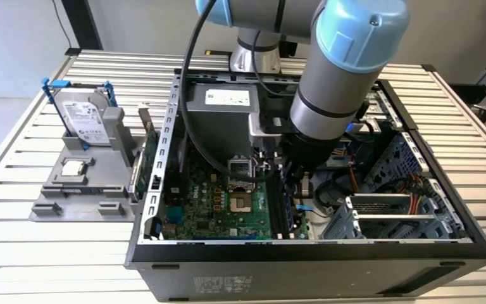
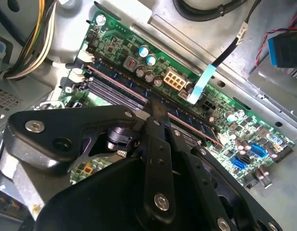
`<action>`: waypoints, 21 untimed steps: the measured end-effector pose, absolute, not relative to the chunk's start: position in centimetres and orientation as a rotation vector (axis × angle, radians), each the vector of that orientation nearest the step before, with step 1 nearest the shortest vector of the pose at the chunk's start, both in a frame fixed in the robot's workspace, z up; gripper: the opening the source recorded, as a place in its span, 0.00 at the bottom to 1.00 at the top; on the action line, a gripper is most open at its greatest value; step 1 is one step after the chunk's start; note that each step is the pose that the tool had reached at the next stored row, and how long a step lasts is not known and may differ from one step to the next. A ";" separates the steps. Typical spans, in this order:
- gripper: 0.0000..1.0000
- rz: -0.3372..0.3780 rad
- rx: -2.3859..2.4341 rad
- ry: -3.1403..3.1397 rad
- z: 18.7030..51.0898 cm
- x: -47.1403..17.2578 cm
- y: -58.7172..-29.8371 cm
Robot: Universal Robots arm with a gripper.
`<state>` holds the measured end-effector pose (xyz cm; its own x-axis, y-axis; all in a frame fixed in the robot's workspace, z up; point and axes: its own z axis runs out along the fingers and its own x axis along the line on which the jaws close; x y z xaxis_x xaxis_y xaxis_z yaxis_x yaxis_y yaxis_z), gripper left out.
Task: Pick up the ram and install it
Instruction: 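Press down the ram until it locks into place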
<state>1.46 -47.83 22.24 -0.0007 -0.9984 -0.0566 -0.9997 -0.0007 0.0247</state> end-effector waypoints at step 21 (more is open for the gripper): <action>0.00 0.091 -2.204 2.203 29.1 1.5 -47.8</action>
<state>1.48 -47.83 29.06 -0.0005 -0.9983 -0.0581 -0.9997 -0.0009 0.0243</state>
